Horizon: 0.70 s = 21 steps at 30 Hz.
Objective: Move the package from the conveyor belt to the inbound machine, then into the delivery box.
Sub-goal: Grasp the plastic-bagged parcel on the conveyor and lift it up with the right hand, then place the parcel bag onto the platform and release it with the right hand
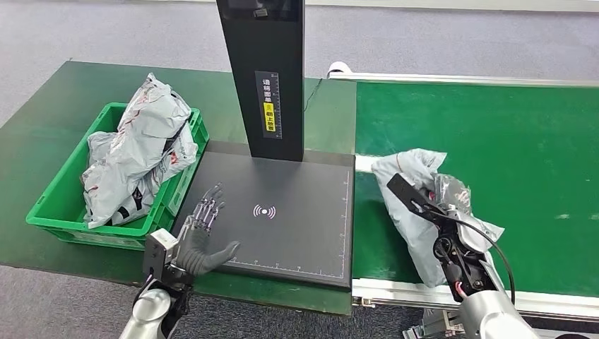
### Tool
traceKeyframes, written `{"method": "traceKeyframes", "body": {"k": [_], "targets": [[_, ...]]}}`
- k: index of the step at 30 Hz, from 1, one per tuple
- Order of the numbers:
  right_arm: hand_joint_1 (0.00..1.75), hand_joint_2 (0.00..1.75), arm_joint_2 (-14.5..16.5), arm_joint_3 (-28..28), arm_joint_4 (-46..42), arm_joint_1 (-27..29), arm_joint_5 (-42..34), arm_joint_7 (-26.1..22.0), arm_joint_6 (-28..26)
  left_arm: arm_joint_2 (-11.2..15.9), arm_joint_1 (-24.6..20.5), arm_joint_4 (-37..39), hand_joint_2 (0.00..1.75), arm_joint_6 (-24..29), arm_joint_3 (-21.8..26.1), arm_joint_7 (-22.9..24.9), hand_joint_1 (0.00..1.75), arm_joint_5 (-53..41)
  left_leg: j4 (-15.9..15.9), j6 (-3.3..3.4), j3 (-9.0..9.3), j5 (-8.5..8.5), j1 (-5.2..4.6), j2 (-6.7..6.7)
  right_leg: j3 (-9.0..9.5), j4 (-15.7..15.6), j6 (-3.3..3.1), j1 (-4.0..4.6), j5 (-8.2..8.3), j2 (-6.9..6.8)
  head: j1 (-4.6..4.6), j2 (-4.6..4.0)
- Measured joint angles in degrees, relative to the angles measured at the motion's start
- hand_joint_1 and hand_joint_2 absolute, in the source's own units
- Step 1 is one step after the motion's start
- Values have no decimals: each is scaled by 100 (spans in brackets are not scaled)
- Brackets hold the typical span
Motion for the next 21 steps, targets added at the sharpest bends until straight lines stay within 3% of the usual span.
{"method": "traceKeyframes", "body": {"k": [11, 21], "targets": [[175, 175, 475, -303, -2930, 1094, -2040, -2253, -1735, -40, 231, -603, 175, 770, 184, -753, 0, 46, -2, -1, -8, -1, 1, 1, -8, 0, -2, 2, -2, 0, 0, 0], [175, 175, 619, -316, -3751, 1348, -2237, -2354, -1786, -54, 303, -796, 175, 850, 214, -804, 0, 38, -1, 0, -3, 0, 0, 2, -6, 0, -1, 0, -1, 1, 1, 0]]}}
